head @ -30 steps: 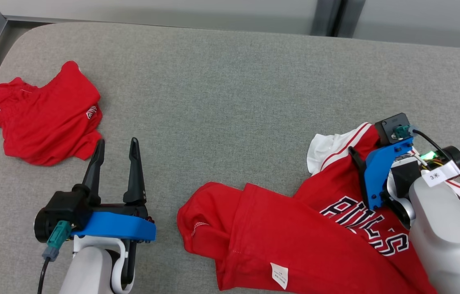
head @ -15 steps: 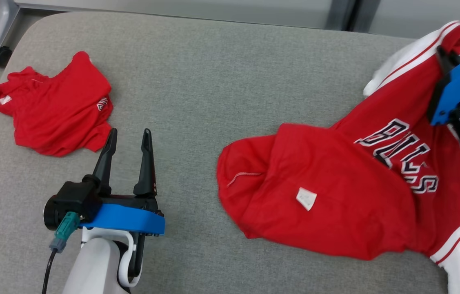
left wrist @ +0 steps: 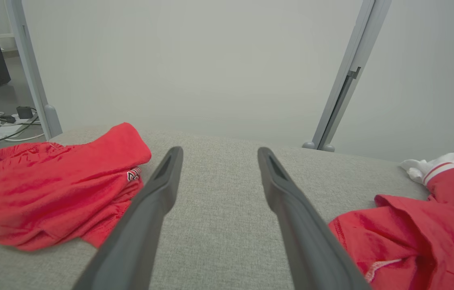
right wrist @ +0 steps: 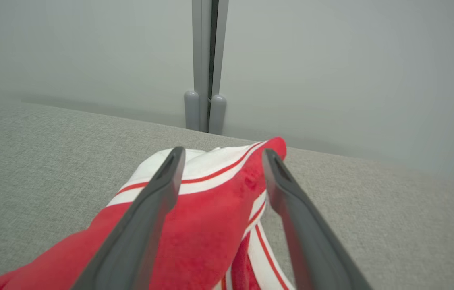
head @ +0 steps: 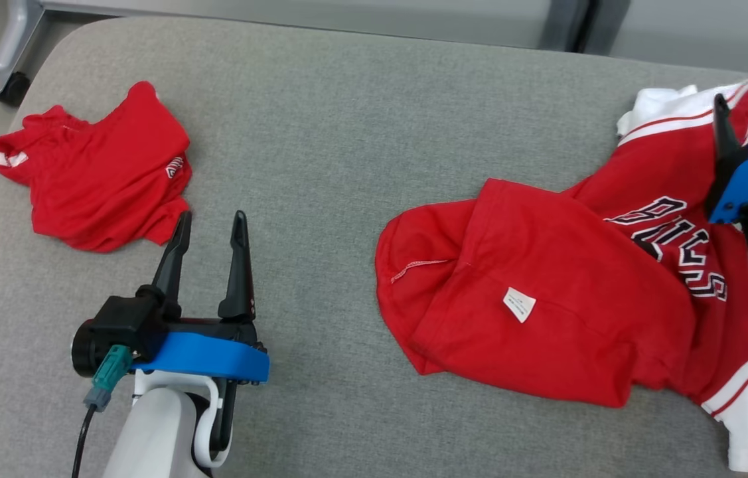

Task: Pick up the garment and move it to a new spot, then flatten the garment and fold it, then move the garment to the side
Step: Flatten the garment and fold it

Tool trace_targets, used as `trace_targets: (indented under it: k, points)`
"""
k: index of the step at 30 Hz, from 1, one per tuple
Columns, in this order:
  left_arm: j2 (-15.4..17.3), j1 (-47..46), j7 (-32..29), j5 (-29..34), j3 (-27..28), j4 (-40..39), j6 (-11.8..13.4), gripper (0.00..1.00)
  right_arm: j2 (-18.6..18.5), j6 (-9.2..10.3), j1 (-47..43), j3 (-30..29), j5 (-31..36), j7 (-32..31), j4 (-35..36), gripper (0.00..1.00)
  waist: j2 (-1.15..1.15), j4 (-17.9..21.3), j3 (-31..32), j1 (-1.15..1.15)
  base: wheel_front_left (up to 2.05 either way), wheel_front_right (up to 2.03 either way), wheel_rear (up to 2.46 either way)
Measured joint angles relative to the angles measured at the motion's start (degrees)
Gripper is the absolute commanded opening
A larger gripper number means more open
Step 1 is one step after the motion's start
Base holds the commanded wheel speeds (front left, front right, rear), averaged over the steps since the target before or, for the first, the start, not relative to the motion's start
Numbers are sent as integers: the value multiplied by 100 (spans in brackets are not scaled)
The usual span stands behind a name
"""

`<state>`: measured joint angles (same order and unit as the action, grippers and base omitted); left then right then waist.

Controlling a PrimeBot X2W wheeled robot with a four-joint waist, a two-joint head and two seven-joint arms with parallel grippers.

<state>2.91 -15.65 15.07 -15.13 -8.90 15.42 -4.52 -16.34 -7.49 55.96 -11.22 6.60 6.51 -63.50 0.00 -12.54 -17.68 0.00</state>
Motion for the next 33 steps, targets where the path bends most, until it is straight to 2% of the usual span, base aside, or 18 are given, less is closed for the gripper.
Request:
trace_targets:
  k: [6, 10, 21, 26, 33]
  points:
    - [0, 150, 0, 183, 197, 46, -15, 100, 271, 0, -421, 156, -113, 716, 193, 100, 0, 281, 176, 0, 0, 0, 0]
    - [7, 247, 0, 296, 308, 58, -58, 100, 520, 0, -870, 336, -346, 831, 789, 100, 0, 521, 322, 0, 0, 0, 0]
    - [29, 508, -1, 464, 547, 79, -142, 100, 993, 1, -3075, 621, -1145, 846, 3873, 100, 0, 1068, 739, -1, 0, 0, 0]
    - [29, 619, 0, 508, 603, 74, -158, 100, 1203, 1, -4033, 532, -1176, 765, 4978, 100, 0, 1168, 850, -1, 0, 0, 0]
    - [27, 639, -1, 539, 651, 57, -192, 100, 1335, 1, -5136, 420, -1092, 309, 6312, 100, 0, 1206, 833, -1, 0, 0, 0]
